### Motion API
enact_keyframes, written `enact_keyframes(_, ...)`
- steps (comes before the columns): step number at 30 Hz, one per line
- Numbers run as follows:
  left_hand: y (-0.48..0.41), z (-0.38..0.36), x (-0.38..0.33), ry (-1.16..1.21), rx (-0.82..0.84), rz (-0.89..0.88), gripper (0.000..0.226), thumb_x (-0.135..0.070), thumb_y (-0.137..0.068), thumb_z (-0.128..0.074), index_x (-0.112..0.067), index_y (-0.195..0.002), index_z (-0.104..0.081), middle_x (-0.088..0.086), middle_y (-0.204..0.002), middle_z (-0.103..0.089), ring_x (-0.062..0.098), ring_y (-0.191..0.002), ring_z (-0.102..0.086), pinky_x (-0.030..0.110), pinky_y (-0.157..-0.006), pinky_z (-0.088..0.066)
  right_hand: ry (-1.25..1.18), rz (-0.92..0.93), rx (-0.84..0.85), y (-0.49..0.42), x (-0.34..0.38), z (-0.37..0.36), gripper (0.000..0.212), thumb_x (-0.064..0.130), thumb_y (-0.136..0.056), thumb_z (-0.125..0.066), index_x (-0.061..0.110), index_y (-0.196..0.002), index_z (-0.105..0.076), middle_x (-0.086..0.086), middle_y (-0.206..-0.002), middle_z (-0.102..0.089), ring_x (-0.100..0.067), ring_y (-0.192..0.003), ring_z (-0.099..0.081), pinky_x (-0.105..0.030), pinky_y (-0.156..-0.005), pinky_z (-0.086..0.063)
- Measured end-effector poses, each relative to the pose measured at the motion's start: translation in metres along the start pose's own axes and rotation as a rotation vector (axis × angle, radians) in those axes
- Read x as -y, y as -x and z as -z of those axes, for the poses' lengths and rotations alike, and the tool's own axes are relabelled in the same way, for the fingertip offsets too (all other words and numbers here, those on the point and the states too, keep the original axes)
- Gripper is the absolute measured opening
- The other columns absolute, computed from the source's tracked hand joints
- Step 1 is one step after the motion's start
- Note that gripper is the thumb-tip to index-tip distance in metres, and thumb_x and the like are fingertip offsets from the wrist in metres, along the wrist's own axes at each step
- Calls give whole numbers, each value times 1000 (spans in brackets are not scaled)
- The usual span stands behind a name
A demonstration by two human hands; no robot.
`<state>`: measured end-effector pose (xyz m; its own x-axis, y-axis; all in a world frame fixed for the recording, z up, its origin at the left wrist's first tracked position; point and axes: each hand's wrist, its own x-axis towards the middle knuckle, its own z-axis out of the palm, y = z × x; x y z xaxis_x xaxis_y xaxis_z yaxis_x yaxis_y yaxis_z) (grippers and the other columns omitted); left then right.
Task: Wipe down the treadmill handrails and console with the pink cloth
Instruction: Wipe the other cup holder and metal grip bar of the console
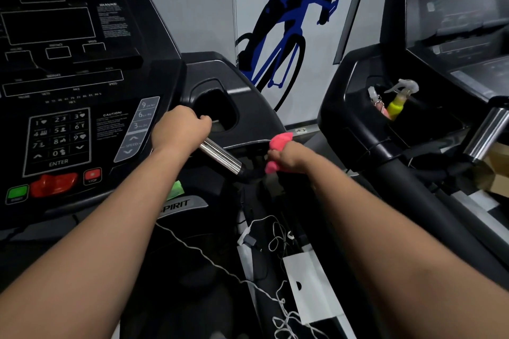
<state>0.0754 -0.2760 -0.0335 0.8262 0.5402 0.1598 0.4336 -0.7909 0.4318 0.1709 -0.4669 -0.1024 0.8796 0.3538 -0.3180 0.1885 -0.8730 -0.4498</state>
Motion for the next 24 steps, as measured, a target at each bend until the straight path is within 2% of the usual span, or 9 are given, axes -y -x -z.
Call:
enact_keyframes(2, 1, 0, 0, -4, 1, 2, 37, -30, -87, -47, -10, -57, -49, 5, -56, -51, 24, -55, -49, 27, -50, -31, -39, -11, 146, 10, -16, 10, 45, 29, -104, -30, 4, -138, -44, -15, -140, -45, -29, -130, -41, -26, -102, -28)
enact_keyframes(6, 2, 0, -2, 10, -9, 1, 35, -28, -86, -46, -8, -58, -50, 5, -57, -50, 23, -53, -46, 27, -49, -29, -4, -75, 137, 14, -29, 9, 53, 35, -105, -19, 5, -148, -26, -18, -150, -31, -27, -138, -31, -31, -112, -20)
enact_keyframes(9, 3, 0, -3, 9, -6, 6, 35, -27, -86, -46, -8, -57, -48, 5, -56, -49, 22, -51, -44, 26, -48, -27, 43, -157, 61, 18, -10, 2, 56, 27, -99, -26, 9, -151, -13, -16, -155, -19, -32, -137, -32, -41, -109, -29)
enact_keyframes(11, 3, -1, -2, 11, -6, 9, 35, -27, -86, -46, -9, -56, -46, 4, -56, -47, 23, -52, -44, 26, -47, -26, 48, -201, -65, 13, 4, -11, 75, 34, -85, -47, 8, -147, -16, -18, -150, -26, -37, -129, -41, -46, -101, -41)
enact_keyframes(13, 3, -1, -2, 16, -5, 9, 35, -27, -86, -46, -10, -55, -45, 4, -56, -47, 26, -56, -46, 27, -49, -28, 79, -356, -35, 12, 15, -24, 97, 42, -74, -66, 18, -148, -8, -17, -146, -32, -44, -128, -40, -58, -99, -38)
enact_keyframes(17, 3, 1, 0, 21, 2, -6, 36, -28, -86, -47, -10, -55, -47, 5, -57, -49, 28, -59, -49, 27, -49, -28, 244, -354, -167, 25, 18, -42, 86, 20, -92, -55, 20, -151, 9, -26, -144, -26, -53, -124, -35, -63, -91, -39)
enact_keyframes(20, 3, 1, 2, 18, -1, -13, 38, -28, -87, -47, -10, -54, -47, 5, -55, -49, 23, -52, -44, 26, -47, -26, 139, -281, -184, 20, 3, -44, 96, 27, -82, -65, 18, -151, 2, -21, -140, -32, -44, -123, -39, -57, -93, -42)
enact_keyframes(22, 2, 0, 2, 19, -11, -14, 39, -28, -88, -47, -9, -55, -48, 5, -55, -50, 23, -51, -45, 26, -47, -26, -36, -253, -151, 16, -3, -36, 98, 33, -70, -73, 13, -147, -16, -17, -134, -42, -38, -121, -46, -46, -96, -45)
enact_keyframes(24, 1, -1, 1, 7, -30, -19, 39, -29, -89, -47, -7, -56, -51, 6, -56, -52, 23, -51, -46, 26, -46, -27, -221, -139, -138, 13, -13, -24, 68, 27, -67, -75, 9, -126, -46, -13, -114, -59, -27, -101, -61, -33, -86, -50)
